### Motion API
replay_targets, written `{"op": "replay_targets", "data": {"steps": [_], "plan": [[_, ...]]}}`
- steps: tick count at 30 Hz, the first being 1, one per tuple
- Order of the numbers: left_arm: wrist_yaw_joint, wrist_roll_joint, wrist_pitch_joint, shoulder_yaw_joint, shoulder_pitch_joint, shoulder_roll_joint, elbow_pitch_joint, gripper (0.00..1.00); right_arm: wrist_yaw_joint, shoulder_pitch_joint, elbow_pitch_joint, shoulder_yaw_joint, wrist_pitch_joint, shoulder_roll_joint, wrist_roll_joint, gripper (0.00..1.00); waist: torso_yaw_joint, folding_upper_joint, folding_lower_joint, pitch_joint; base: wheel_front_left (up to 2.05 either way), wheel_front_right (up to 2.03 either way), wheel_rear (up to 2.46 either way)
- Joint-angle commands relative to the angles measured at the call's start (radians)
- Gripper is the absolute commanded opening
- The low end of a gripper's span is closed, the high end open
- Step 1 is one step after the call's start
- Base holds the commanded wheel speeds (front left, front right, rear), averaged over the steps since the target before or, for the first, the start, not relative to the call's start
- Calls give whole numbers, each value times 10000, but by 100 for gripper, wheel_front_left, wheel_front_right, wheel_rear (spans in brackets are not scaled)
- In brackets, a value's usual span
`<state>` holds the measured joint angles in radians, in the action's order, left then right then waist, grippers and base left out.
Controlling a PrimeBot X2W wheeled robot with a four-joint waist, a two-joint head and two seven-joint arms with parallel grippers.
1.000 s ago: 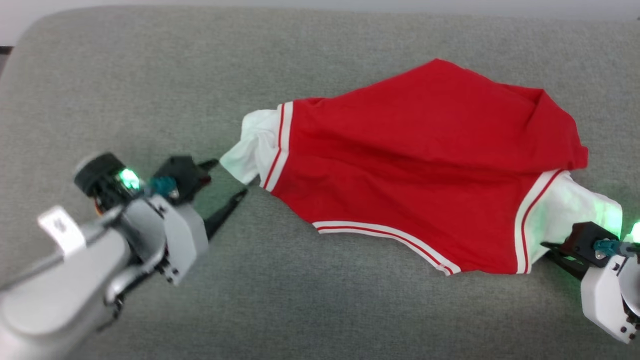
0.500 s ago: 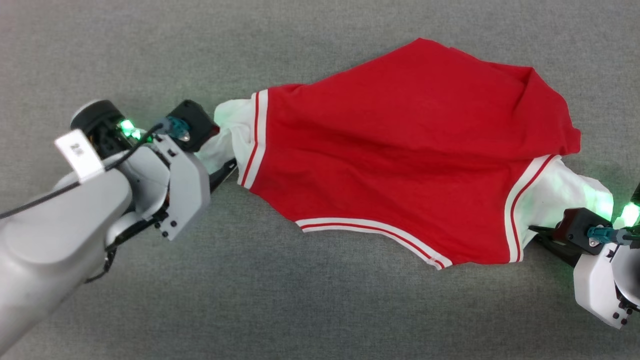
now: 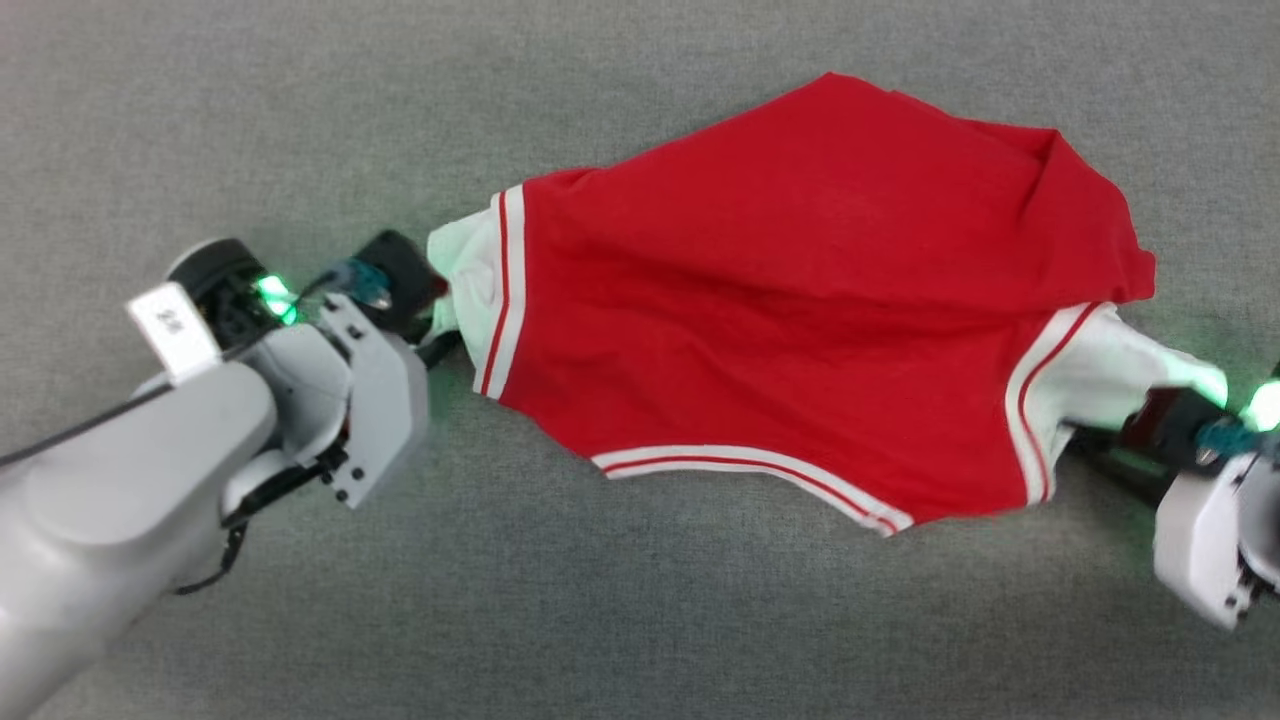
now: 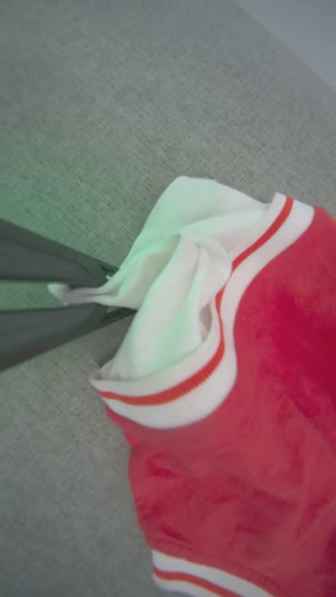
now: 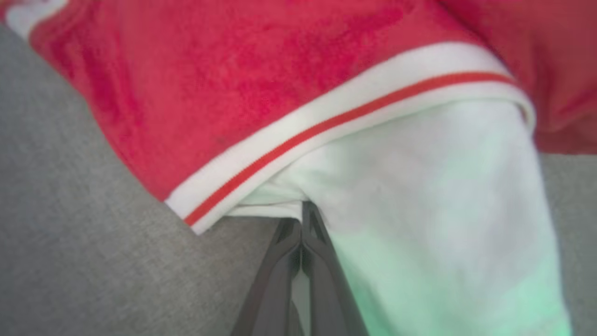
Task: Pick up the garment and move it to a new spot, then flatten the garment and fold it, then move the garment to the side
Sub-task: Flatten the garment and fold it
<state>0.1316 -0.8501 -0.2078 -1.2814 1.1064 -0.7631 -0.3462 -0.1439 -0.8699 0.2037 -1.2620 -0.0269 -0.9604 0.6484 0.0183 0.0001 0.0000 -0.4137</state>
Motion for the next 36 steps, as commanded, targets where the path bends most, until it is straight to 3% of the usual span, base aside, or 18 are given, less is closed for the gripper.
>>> {"op": "replay_targets", "data": {"steps": [1, 10, 15, 18, 24, 31, 36], "plan": [[-24, -284, 351, 10, 50, -152, -122, 0, 227, 4, 302, 428, 182, 61, 213, 0, -20, -1, 0, 126, 0, 0, 0], [-23, -3178, 2299, 433, 370, -340, -337, 0, 144, 400, -635, 3254, 1064, -965, 1080, 0, -44, -1, 0, 413, 0, 0, 0], [-23, -5029, 2524, 1219, 974, 13, -366, 0, 144, -209, -951, 4641, 638, -810, 1569, 0, -71, -1, 0, 217, 0, 0, 0], [-23, -5671, 2348, 1638, 1675, 470, -1011, 0, 142, -1017, -509, 5233, 91, -235, 1743, 0, -105, -1, 0, -87, 0, 0, 0], [-96, -6387, 2223, 2715, 4011, 1743, -3596, 0, 144, -4069, 1695, 6456, -692, 1861, 1942, 0, -283, -1, 0, -867, 0, 0, 0], [-155, -6333, 3404, 3638, 6415, 2853, -5699, 0, 142, -7036, 4269, 7447, 116, 3532, 1027, 0, -407, -1, 0, -1045, 0, 0, 0], [-5, -6271, 3982, 3859, 6942, 2938, -6125, 0, 142, -7672, 5224, 7358, 780, 3860, 776, 0, -479, -1, 0, -658, 0, 0, 0]]}}
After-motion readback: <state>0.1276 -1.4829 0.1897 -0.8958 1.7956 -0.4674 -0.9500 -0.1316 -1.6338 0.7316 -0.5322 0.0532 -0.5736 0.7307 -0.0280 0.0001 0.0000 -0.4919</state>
